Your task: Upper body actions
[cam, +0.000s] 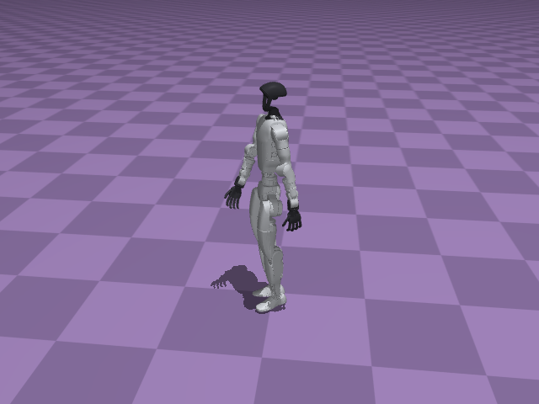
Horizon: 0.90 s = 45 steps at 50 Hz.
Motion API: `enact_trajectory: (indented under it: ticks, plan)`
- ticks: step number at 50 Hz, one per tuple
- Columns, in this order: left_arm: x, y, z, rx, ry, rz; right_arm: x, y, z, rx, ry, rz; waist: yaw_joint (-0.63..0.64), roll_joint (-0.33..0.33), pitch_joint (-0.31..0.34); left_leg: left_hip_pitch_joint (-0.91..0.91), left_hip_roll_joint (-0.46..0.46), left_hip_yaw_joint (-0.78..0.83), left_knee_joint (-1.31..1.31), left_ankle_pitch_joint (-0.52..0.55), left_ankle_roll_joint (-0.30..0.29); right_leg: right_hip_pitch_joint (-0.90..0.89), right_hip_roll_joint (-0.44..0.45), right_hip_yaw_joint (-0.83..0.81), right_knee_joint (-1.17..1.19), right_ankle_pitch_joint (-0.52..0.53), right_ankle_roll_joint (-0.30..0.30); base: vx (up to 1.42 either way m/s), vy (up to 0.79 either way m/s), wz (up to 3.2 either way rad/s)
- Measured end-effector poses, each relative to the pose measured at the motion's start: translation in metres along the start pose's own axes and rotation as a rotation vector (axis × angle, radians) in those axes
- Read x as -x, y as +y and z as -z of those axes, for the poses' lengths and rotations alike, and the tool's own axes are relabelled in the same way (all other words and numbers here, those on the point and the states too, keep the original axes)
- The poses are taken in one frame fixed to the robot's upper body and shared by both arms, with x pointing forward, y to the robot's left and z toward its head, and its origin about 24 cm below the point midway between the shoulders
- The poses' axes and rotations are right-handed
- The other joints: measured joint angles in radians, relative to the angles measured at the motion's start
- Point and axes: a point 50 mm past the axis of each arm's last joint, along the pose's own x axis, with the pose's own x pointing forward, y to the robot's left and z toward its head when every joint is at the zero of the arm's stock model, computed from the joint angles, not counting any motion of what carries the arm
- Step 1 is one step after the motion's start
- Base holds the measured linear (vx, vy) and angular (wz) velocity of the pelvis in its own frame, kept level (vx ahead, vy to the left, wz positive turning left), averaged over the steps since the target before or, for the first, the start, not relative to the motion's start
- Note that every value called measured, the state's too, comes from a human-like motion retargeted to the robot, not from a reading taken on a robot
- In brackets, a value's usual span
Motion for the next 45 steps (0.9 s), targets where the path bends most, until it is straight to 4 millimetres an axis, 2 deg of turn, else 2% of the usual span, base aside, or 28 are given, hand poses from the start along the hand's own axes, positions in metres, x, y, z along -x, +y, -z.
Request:
enact_trajectory:
  ticks: [4, 8, 13, 15, 18, 20, 24, 28, 32, 34, 37, 40, 43, 45]
  plan:
    - [0.0, -0.003, -0.006, 0.01, 0.003, -0.005, 0.003, -0.01, 0.013, 0.053, 0.032, 0.034, 0.012, -0.007, 0.007, 0.008, -0.006, 0.01, -0.002, -0.007, 0.014, 0.0, -0.009, 0.007, 0.012, 0.001, 0.013, 0.12, 0.15, -0.15]
    - [0.0, -0.007, -0.007, 0.028, 0.005, -0.017, 0.01, -0.021, 0.037, 0.101, 0.088, 0.072, 0.013, -0.007, 0.006, 0.026, -0.013, 0.019, -0.023, -0.008, 0.029, -0.005, -0.016, 0.012, 0.049, -0.016, 0.034, 0.16, 0.12, -0.14]
    - [-0.001, -0.008, -0.009, 0.001, 0.031, -0.03, 0.022, -0.031, 0.079, 0.094, 0.163, 0.105, 0.004, 0.003, 0.015, 0.04, 0.001, 0.023, -0.034, -0.015, 0.047, -0.045, -0.025, 0.005, 0.201, -0.069, 0.066, 0.14, 0.08, -0.13]
    - [-0.001, -0.009, -0.018, -0.018, 0.028, -0.039, 0.03, -0.034, 0.101, 0.073, 0.202, 0.118, 0.016, 0.009, 0.04, 0.061, 0.013, 0.042, -0.035, -0.019, 0.052, -0.081, -0.023, 0.003, 0.328, -0.007, 0.046, 0.13, 0.08, -0.57]
    - [-0.002, -0.013, -0.052, -0.04, -0.028, -0.019, 0.04, -0.037, 0.123, 0.045, 0.256, 0.139, 0.037, 0.029, 0.093, 0.087, 0.034, 0.072, -0.041, -0.021, 0.06, -0.192, -0.054, -0.004, 0.58, 0.168, 0.027, -0.04, 0.09, -0.55]
    - [0.002, -0.019, -0.091, -0.051, -0.136, 0.009, 0.049, -0.041, 0.142, 0.021, 0.306, 0.175, 0.033, 0.043, 0.131, 0.096, 0.049, 0.086, -0.043, -0.017, 0.068, -0.322, -0.043, 0.037, 0.782, 0.288, -0.026, -0.15, 0.05, -0.29]
    - [0.018, -0.029, -0.168, -0.067, -0.354, 0.064, 0.07, -0.042, 0.177, -0.033, 0.437, 0.223, -0.024, 0.052, 0.167, 0.087, 0.06, 0.069, -0.04, -0.009, 0.087, -0.503, -0.12, -0.062, 1.099, 0.212, -0.076, -0.1, 0.07, 0.19]
    - [0.044, -0.045, -0.233, -0.096, -0.574, 0.106, 0.096, -0.039, 0.216, -0.107, 0.579, 0.288, -0.078, 0.052, 0.183, 0.077, 0.07, 0.025, -0.034, 0.004, 0.101, -0.66, -0.105, -0.049, 1.292, 0.169, -0.04, 0.02, 0.01, 0.55]
    - [0.07, -0.053, -0.276, -0.122, -0.74, 0.139, 0.111, -0.038, 0.235, -0.144, 0.645, 0.331, -0.1, 0.051, 0.192, 0.078, 0.074, 0.013, -0.029, 0.005, 0.108, -0.709, -0.102, -0.053, 1.326, 0.16, -0.036, 0.01, -0.01, 0.13]
    - [0.081, -0.056, -0.29, -0.129, -0.803, 0.147, 0.114, -0.04, 0.237, -0.157, 0.66, 0.346, -0.105, 0.052, 0.197, 0.086, 0.078, 0.021, -0.027, 0.002, 0.107, -0.687, -0.103, -0.054, 1.289, 0.158, -0.043, 0.01, 0.0, -0.12]
    - [0.085, -0.056, -0.295, -0.132, -0.844, 0.148, 0.113, -0.044, 0.234, -0.167, 0.648, 0.357, -0.109, 0.059, 0.189, 0.095, 0.089, 0.034, -0.026, -0.005, 0.099, -0.599, -0.076, -0.045, 1.153, 0.177, -0.033, 0.03, -0.02, -0.26]
    - [0.079, -0.051, -0.287, -0.132, -0.833, 0.144, 0.105, -0.045, 0.225, -0.171, 0.609, 0.342, -0.105, 0.067, 0.175, 0.104, 0.098, 0.051, -0.029, -0.012, 0.09, -0.491, -0.049, -0.034, 0.994, 0.202, -0.032, 0.05, -0.04, -0.34]
    - [0.063, -0.044, -0.263, -0.151, -0.767, 0.113, 0.094, -0.043, 0.212, -0.171, 0.554, 0.31, -0.089, 0.069, 0.135, 0.099, 0.093, 0.07, -0.037, -0.019, 0.081, -0.347, 0.019, 0.049, 0.724, 0.265, 0.01, 0.07, -0.09, -0.34]
    - [0.049, -0.04, -0.239, -0.176, -0.684, 0.094, 0.086, -0.042, 0.202, -0.162, 0.509, 0.305, -0.085, 0.054, 0.101, 0.087, 0.066, 0.069, -0.039, -0.025, 0.078, -0.233, 0.035, 0.125, 0.482, 0.323, 0.039, 0.07, -0.09, -0.04]
